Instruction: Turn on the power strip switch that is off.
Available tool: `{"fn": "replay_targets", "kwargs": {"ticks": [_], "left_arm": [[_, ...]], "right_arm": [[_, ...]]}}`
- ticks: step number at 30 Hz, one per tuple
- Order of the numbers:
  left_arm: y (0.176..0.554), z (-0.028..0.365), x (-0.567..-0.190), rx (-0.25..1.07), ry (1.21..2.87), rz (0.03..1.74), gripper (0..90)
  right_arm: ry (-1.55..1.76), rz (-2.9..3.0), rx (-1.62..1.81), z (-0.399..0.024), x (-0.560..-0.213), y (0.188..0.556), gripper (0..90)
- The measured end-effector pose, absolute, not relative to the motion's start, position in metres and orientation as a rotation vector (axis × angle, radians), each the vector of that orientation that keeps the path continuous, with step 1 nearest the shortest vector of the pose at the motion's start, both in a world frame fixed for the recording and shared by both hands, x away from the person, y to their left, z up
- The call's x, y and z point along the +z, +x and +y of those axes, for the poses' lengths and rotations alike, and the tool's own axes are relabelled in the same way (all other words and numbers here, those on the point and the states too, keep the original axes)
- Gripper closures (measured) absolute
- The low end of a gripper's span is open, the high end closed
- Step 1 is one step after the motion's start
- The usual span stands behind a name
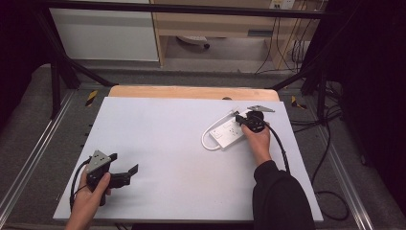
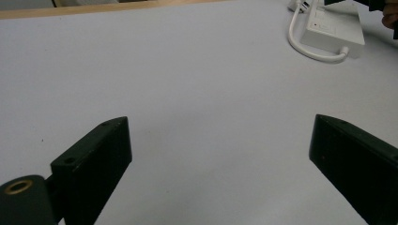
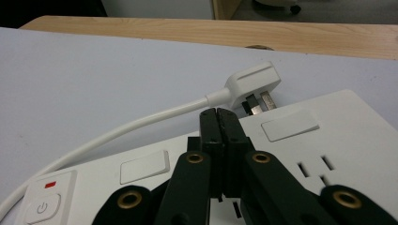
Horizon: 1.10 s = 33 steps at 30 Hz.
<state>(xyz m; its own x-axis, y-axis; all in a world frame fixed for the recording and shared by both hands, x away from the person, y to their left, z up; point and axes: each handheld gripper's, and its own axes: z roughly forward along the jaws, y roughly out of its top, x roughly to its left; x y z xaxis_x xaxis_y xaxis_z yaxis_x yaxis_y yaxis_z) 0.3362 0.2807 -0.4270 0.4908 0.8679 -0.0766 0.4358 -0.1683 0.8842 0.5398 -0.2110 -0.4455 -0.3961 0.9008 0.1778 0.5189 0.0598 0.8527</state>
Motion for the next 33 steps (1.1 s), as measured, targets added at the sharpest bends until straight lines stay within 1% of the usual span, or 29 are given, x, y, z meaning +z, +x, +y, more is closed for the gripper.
{"fn": "replay_targets", "kwargs": {"ticks": [33], "left_arm": [[0.3358, 0.2801, -0.4273, 0.571, 1.794, 1.099, 6.0]], "right_arm": [[1.389, 1.96, 1.291, -0.201, -0.4498, 0.5364, 90.0]]}}
